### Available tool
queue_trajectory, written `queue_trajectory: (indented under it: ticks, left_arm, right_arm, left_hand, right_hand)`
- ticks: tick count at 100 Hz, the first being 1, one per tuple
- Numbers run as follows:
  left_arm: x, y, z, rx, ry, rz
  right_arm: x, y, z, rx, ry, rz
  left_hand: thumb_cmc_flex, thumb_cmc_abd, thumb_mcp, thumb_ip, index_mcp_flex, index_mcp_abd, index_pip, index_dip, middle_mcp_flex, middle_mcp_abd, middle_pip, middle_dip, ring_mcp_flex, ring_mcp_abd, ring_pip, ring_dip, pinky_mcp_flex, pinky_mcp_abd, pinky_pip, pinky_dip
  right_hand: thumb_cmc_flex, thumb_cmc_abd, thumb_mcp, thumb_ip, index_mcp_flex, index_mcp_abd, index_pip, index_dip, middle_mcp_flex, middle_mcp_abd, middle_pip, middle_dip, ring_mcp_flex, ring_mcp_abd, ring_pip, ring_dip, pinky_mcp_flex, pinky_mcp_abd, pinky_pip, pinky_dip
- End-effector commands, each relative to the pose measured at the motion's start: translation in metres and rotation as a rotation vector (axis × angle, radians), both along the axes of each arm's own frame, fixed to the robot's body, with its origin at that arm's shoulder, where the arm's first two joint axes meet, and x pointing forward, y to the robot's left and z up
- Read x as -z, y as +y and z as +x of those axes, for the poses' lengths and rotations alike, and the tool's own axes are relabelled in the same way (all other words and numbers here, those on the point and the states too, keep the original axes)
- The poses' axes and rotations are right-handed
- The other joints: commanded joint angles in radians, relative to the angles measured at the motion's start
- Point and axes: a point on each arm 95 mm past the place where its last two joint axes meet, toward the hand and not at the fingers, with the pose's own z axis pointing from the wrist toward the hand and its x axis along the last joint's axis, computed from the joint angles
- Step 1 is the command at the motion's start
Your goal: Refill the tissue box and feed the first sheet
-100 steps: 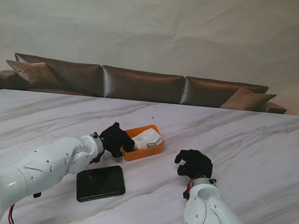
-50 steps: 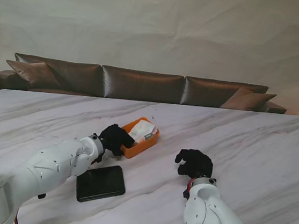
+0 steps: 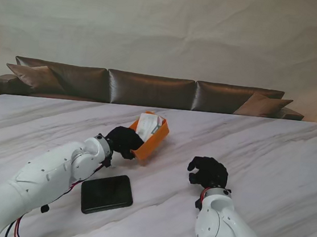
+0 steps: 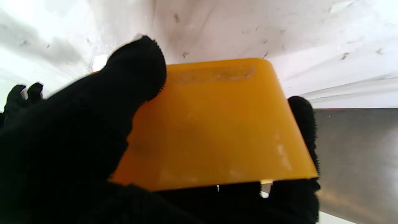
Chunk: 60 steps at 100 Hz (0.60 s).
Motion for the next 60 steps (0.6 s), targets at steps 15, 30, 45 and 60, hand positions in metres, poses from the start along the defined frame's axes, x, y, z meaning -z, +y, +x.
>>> queue_trajectory:
  ticks: [15,30,45,60]
  left_arm:
    - [-0.038,0.006,-0.007,0.007,0.035,-0.01]
    - [-0.058,0.006,-0.018,0.009,0.108,-0.083]
    - [-0.068,0.004,-0.027,0.026,0.192,-0.159]
    - [-0.069,0.002,-0.034,0.045,0.267,-0.233]
  right_arm:
    - [-0.003,0.01,-0.004,-0.007,-0.043,0.091]
    - [-0.007,0.019,-0.005,-0.011,-0.086,0.163]
    - [-0.011,0.033,-0.009,-0.032,-0.109,0.238]
    - [-0.01,0.048,-0.013,-0.027,-0.156,0.286]
  left_hand:
    - [0.205,0.104,0.26,0.233,0.05,-0.012,0.041,0.027,0.117,0.025,0.062,0.028,0.121,-0.001,0.085,0.01,0.027,-0.181,0.549,0.003]
    - [0.205,0.101,0.269,0.248,0.049,-0.013,0.039,0.028,0.12,0.023,0.067,0.034,0.126,-0.005,0.09,0.014,0.026,-0.188,0.554,-0.018]
    - [0.204,0.09,0.277,0.265,0.046,-0.018,0.032,0.035,0.126,0.02,0.068,0.04,0.135,-0.007,0.094,0.018,0.028,-0.198,0.569,-0.043]
    - [0.202,0.092,0.278,0.267,0.042,-0.019,0.028,0.039,0.126,0.02,0.067,0.042,0.136,-0.005,0.094,0.02,0.029,-0.198,0.576,-0.049]
  right_hand:
    - [-0.206,0.057,-0.098,0.062,-0.028,0.056,-0.146,0.165,0.025,0.039,0.032,0.051,0.034,0.039,0.067,0.069,0.008,0.06,0.03,0.004]
    - [-0.296,0.081,-0.142,0.032,-0.091,0.093,-0.157,0.191,0.038,0.047,0.076,0.089,0.066,0.062,0.126,0.111,0.033,0.08,0.063,0.033]
    - [-0.36,0.142,-0.198,0.02,-0.19,0.133,-0.174,0.195,0.038,0.056,0.102,0.113,0.113,0.089,0.168,0.138,0.068,0.107,0.099,0.062]
    - [-0.343,0.103,-0.176,0.021,-0.299,0.117,-0.172,0.193,0.044,0.038,0.141,0.134,0.152,0.092,0.201,0.157,0.097,0.12,0.129,0.087]
